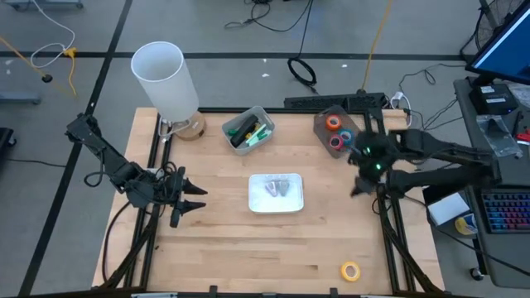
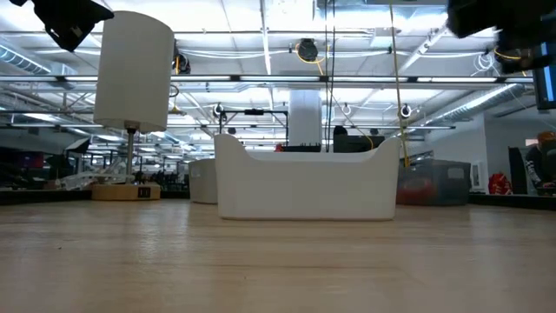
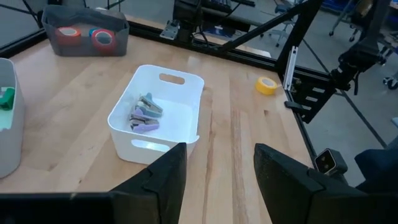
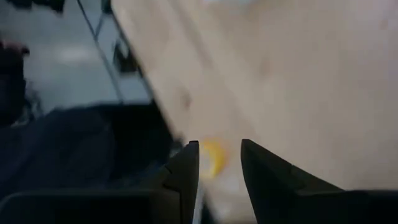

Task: Pick and place Stapler, Stapler remover, tape
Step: Put the yellow tape into the black bin

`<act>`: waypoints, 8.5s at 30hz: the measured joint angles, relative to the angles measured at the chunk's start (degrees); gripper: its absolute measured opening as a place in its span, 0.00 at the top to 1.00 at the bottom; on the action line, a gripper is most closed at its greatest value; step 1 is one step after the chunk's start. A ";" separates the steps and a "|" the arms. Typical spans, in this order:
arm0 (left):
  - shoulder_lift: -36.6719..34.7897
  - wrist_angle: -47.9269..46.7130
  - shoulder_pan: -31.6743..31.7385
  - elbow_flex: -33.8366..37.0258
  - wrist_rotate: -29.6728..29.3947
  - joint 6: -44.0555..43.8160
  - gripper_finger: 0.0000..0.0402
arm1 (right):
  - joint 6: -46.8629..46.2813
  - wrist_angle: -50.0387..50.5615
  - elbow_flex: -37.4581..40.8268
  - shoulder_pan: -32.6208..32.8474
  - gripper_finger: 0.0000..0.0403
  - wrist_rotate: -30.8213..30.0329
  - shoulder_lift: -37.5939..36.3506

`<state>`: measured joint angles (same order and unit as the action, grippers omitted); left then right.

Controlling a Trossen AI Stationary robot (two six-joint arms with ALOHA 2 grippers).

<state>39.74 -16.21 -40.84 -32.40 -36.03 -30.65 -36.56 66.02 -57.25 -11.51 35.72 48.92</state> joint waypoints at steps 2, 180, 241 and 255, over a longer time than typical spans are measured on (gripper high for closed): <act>0.00 0.00 0.00 0.00 0.03 0.00 0.54 | -8.44 1.21 0.00 6.26 0.73 0.39 -0.73; -0.01 10.10 0.00 -0.02 3.39 -3.91 0.54 | -5.77 -39.12 28.04 62.09 0.81 -39.94 -2.75; 0.00 11.52 0.00 -0.02 -0.02 -2.14 0.54 | 15.42 -51.41 28.02 50.66 0.76 -30.92 12.75; 0.01 11.56 0.00 -0.02 0.04 1.09 0.54 | 14.73 -45.66 27.91 24.92 0.76 -34.69 -5.89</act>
<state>39.74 -4.64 -40.84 -32.42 -35.99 -29.56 -21.84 20.36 -29.34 13.42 1.03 43.03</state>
